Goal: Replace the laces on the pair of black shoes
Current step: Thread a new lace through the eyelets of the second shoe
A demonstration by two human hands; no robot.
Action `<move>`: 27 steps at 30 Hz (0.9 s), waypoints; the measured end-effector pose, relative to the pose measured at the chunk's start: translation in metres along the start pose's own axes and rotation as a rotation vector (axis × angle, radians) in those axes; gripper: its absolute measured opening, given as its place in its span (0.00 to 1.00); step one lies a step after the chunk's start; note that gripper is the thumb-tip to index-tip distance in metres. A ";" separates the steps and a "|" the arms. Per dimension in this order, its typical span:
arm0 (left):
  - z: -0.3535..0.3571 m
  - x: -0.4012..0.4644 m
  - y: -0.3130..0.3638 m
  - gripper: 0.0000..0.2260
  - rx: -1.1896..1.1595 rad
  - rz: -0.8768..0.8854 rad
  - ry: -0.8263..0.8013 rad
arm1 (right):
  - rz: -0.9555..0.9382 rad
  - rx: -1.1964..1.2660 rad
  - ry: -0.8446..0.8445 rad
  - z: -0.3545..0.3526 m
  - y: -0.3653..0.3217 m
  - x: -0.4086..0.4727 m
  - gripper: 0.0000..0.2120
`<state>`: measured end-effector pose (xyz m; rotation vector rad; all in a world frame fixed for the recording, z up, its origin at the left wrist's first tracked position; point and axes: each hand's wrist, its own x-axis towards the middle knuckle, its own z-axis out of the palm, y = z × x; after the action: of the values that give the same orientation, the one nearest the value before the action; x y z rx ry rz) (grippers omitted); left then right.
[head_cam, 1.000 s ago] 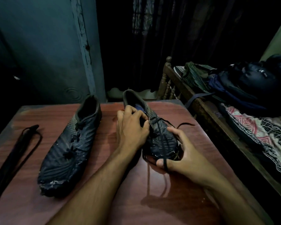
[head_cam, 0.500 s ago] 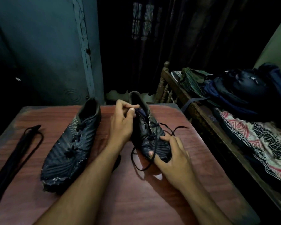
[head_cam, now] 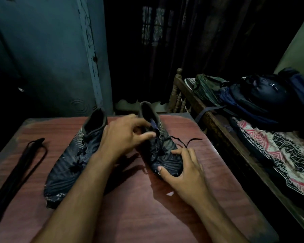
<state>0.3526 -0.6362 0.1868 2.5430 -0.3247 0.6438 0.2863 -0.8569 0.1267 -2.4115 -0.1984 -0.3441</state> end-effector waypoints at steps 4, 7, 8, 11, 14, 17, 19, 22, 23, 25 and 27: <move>-0.003 -0.003 -0.007 0.11 0.248 0.063 -0.163 | -0.001 -0.010 0.001 0.001 0.000 0.000 0.27; 0.004 -0.002 -0.006 0.06 -0.223 -0.052 0.186 | -0.003 -0.003 0.002 0.000 0.000 -0.001 0.27; 0.008 -0.001 -0.003 0.06 -0.430 -0.146 0.279 | -0.005 -0.002 0.003 -0.001 0.000 -0.001 0.28; 0.009 0.001 0.007 0.10 -1.220 -0.474 0.399 | -0.011 -0.011 0.001 -0.001 0.000 -0.002 0.28; 0.003 0.003 0.009 0.11 -1.641 -0.688 0.466 | -0.017 -0.012 0.004 -0.001 -0.001 -0.003 0.28; 0.009 0.003 -0.004 0.13 -1.350 -0.648 0.484 | -0.025 -0.017 0.001 -0.001 -0.002 -0.003 0.28; 0.009 0.001 -0.013 0.15 -0.907 -0.475 0.460 | -0.022 -0.024 -0.008 0.000 -0.002 -0.003 0.29; 0.010 -0.002 -0.017 0.24 -0.409 -0.194 0.193 | -0.027 -0.009 -0.009 -0.001 -0.001 -0.003 0.27; 0.011 -0.003 -0.016 0.27 -0.301 -0.154 0.072 | -0.029 0.014 -0.005 -0.001 0.000 -0.004 0.25; 0.013 -0.005 -0.013 0.26 -0.105 -0.094 -0.131 | -0.037 0.053 0.013 -0.001 0.002 -0.004 0.20; 0.018 -0.006 -0.015 0.15 -0.033 0.001 -0.148 | -0.083 0.047 0.081 -0.002 0.002 0.000 0.15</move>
<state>0.3592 -0.6323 0.1638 2.5641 -0.3844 0.4482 0.2866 -0.8600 0.1268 -2.3426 -0.2674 -0.4692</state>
